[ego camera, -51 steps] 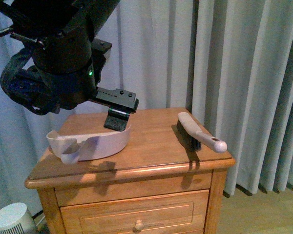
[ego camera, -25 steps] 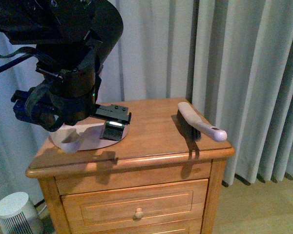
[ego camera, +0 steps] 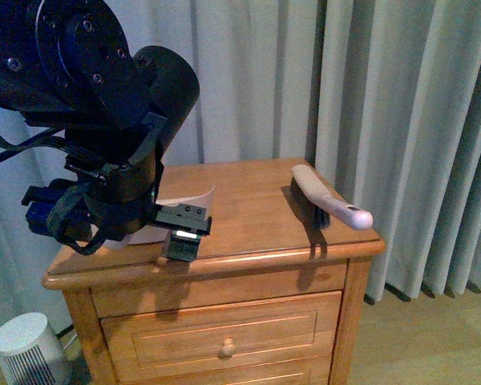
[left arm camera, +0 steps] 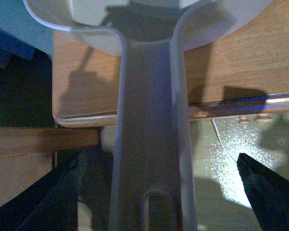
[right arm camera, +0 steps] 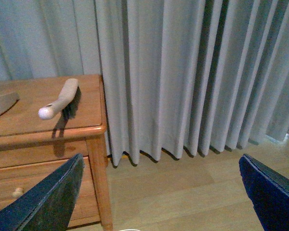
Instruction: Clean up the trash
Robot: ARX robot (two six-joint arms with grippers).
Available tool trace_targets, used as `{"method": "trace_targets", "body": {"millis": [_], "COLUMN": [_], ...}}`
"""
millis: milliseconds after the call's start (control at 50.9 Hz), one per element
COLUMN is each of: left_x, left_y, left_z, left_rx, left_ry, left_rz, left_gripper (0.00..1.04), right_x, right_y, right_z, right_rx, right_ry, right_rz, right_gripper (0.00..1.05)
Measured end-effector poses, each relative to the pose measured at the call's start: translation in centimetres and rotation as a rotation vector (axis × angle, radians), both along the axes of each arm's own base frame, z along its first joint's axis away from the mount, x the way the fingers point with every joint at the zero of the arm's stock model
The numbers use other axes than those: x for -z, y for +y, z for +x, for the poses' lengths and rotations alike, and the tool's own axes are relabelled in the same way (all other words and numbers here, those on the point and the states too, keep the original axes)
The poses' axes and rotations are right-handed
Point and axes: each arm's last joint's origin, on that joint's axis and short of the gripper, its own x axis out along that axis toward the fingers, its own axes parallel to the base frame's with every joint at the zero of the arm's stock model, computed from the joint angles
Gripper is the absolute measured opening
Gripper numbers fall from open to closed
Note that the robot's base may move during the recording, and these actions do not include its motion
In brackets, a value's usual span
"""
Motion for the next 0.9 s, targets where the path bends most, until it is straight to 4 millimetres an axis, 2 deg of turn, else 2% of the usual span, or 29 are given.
{"method": "trace_targets", "body": {"millis": [295, 393, 530, 707, 806, 904], "left_x": [0.0, 0.3, 0.7, 0.1, -0.8, -2.8], "left_y": [0.0, -0.1, 0.0, 0.1, 0.1, 0.2], "left_z": [0.2, 0.1, -0.2, -0.6, -0.9, -1.6], "left_rx": [0.001, 0.010, 0.019, 0.036, 0.048, 0.061], "left_ry": [-0.027, -0.043, -0.055, -0.099, -0.156, -0.259], "left_rz": [-0.002, -0.005, -0.003, -0.014, -0.028, -0.048], "left_gripper": [0.51, 0.29, 0.27, 0.27, 0.27, 0.27], "right_x": [0.0, 0.0, 0.0, 0.0, 0.0, 0.0], "right_y": [0.0, 0.0, 0.0, 0.0, 0.0, 0.0], "right_z": [0.0, 0.0, 0.0, 0.0, 0.0, 0.0], "right_rx": [0.000, 0.000, 0.000, 0.000, 0.000, 0.000], "right_ry": [0.000, 0.000, 0.000, 0.000, 0.000, 0.000], "right_rz": [0.000, 0.000, 0.000, 0.000, 0.000, 0.000], "right_gripper": [0.97, 0.97, 0.97, 0.97, 0.97, 0.97]}}
